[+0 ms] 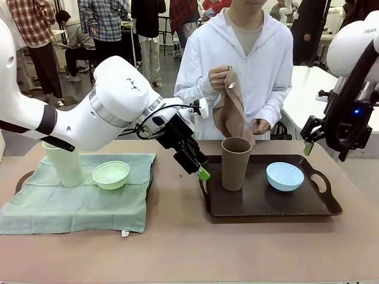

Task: Set up a tray with a mat and arrange the tableware.
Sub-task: Pick up the Picnic Bowl and Reusable plastic cup from the Handle tray in front of the human's position and hold them in the air.

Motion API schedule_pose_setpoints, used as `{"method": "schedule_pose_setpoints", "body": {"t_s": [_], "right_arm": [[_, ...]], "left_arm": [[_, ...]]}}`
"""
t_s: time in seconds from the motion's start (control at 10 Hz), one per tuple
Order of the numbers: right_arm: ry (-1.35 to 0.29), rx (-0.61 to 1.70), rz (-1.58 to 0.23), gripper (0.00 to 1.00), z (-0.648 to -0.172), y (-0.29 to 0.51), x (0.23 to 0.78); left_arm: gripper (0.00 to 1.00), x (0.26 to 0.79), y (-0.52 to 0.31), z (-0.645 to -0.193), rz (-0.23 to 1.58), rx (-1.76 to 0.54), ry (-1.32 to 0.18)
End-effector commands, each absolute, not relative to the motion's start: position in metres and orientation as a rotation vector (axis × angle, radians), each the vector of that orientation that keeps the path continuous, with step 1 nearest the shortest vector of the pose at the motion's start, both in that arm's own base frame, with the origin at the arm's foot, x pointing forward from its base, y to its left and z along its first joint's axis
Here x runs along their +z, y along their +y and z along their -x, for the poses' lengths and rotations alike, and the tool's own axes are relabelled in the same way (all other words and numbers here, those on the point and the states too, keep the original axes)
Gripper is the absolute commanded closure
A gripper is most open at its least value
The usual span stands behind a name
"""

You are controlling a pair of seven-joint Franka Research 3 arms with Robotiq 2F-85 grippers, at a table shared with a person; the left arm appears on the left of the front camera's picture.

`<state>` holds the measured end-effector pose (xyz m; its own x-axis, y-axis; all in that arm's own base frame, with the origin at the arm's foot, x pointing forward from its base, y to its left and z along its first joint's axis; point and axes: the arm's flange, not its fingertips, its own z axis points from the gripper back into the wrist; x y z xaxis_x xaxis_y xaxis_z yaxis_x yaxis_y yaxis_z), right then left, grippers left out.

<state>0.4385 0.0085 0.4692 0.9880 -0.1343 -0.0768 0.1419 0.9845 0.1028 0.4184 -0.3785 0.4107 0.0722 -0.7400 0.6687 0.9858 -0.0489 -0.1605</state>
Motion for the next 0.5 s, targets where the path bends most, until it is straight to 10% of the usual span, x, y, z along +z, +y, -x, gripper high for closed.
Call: {"method": "schedule_pose_setpoints", "body": {"t_s": [0.0, 0.4], "right_arm": [[0.069, -0.136, -0.107, 0.0, -0.439, 0.01, 0.469], [-0.082, -0.094, 0.017, 0.0, -0.446, 0.028, 0.437]], "left_arm": [[0.0, 0.413, -0.376, -0.42, 0.707, -1.475, -0.449], [0.0, 0.405, -0.387, -0.429, 0.769, -1.737, -0.702]]}}
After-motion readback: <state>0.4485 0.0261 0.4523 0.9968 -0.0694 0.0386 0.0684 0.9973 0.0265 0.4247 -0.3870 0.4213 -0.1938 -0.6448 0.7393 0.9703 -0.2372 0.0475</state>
